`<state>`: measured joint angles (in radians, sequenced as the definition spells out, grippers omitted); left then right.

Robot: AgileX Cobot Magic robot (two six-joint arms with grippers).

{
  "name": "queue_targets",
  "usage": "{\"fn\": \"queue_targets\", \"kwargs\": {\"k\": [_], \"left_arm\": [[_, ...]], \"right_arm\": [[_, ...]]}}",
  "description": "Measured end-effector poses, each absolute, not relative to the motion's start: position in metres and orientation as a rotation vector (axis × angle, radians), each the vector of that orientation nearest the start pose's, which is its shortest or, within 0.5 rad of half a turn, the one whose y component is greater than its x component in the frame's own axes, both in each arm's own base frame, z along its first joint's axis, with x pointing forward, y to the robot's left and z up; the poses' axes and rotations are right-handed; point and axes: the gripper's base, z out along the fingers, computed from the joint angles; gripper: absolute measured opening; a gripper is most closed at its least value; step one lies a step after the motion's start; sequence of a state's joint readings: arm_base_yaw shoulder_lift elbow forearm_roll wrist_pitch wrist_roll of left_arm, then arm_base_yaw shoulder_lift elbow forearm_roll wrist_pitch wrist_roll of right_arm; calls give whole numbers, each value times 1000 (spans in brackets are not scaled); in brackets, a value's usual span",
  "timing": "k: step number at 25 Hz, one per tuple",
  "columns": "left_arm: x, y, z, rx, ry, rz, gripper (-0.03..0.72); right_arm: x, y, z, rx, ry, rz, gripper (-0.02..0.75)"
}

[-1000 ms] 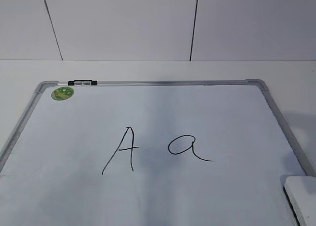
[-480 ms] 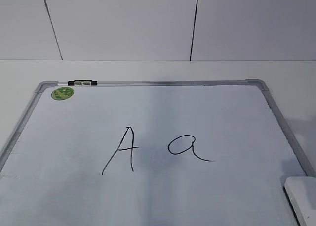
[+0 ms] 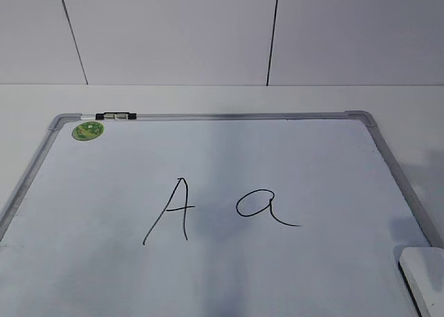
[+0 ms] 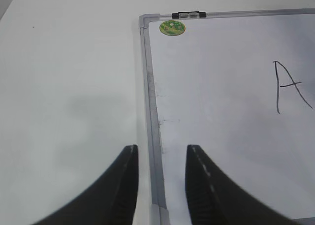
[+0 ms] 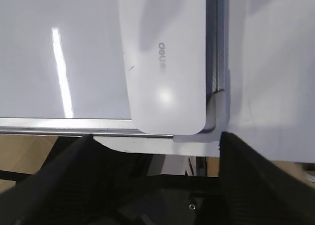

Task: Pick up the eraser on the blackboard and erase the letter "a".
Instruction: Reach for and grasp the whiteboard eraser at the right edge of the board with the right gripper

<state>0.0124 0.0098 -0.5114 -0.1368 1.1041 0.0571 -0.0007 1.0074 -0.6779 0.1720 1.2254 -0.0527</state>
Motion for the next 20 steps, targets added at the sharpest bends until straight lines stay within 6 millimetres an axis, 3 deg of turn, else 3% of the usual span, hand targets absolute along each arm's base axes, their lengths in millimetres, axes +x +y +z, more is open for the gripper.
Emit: {"fn": "queue_targets", "kwargs": {"k": [20], "left_arm": [[-7,-11,278,57,2080,-122,245]], "right_arm": [[141,10,257,28,3022,166,592]]}}
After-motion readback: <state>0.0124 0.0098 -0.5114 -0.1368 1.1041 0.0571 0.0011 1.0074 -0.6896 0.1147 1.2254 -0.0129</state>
